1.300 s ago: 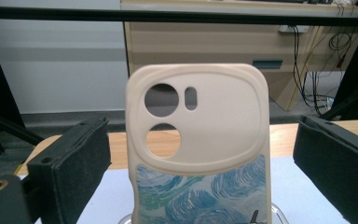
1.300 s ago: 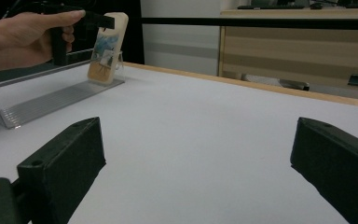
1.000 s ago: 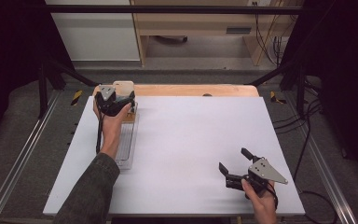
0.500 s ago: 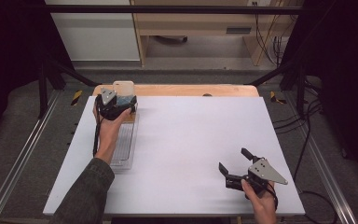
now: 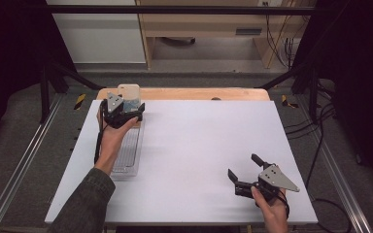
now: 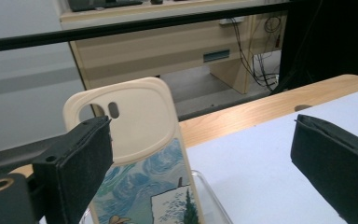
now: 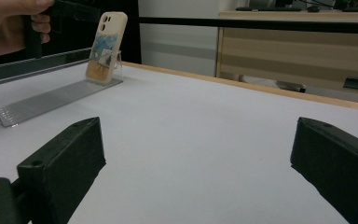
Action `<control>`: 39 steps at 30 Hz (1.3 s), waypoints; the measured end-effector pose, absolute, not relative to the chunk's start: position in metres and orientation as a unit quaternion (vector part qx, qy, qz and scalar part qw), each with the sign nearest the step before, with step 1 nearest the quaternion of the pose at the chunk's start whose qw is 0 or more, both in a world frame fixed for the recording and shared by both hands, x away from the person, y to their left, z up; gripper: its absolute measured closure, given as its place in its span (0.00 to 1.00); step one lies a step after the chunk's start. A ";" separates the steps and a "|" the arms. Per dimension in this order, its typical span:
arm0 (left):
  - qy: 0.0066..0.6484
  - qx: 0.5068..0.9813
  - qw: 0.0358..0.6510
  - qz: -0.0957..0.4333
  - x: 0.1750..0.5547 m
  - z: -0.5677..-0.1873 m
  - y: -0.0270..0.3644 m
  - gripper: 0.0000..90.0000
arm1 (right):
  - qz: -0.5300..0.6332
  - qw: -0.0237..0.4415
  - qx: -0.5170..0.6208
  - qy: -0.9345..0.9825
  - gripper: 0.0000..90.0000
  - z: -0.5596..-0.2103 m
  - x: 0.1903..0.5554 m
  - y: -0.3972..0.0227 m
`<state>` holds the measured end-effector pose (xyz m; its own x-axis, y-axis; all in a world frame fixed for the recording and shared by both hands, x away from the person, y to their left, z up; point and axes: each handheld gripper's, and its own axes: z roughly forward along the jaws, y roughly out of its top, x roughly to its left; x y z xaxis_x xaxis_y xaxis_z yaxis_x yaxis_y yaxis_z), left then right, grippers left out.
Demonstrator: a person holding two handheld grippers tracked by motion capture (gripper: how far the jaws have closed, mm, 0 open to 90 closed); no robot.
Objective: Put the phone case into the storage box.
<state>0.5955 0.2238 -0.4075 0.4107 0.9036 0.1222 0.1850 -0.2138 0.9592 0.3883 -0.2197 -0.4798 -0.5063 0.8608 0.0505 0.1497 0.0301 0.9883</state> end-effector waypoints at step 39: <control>0.306 0.733 0.487 0.363 0.548 -0.391 0.200 0.04 | 0.574 0.312 0.391 0.648 0.03 -0.479 0.387 -0.220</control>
